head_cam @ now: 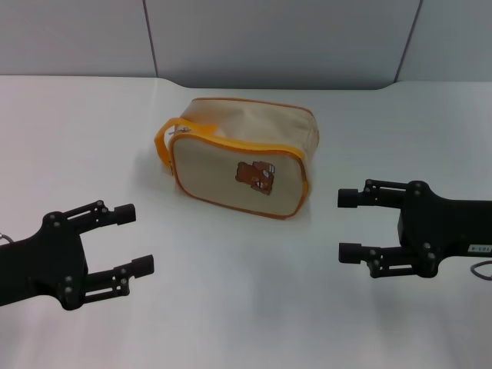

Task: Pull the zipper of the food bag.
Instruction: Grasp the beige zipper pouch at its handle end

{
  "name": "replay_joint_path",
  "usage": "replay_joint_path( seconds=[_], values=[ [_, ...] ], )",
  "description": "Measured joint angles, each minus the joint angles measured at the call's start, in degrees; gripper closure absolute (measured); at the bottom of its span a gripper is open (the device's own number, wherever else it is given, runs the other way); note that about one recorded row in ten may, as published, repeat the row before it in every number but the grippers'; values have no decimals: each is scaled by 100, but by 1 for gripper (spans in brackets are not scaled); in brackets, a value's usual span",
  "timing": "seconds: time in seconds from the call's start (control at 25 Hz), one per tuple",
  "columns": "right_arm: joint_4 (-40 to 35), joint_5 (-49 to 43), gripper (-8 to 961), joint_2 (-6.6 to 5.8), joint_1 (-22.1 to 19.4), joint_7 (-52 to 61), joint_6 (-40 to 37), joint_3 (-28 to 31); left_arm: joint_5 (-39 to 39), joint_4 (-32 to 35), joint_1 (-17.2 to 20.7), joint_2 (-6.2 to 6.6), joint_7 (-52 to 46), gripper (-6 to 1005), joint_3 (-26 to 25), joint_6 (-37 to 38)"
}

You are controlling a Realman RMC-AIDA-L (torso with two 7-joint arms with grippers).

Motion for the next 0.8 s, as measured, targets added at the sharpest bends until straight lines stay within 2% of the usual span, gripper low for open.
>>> replay_joint_path(
  seconds=[0.32, 0.56, 0.68, 0.8],
  values=[
    [-49, -40, 162, 1, 28, 115, 26, 9, 54, -2, 31, -1, 60, 216, -6, -83],
    [-82, -73, 162, 46, 29, 119, 69, 25, 56, -31, 62, -14, 213, 216, -7, -146],
    [-107, -80, 163, 59, 13, 120, 113, 29, 17, -153, 87, -35, 548, 215, -130, -597],
    [-127, -175, 163, 91, 3, 121, 116, 28, 1, -436, -45, -114, 909, 215, -616, -1679]
  ],
)
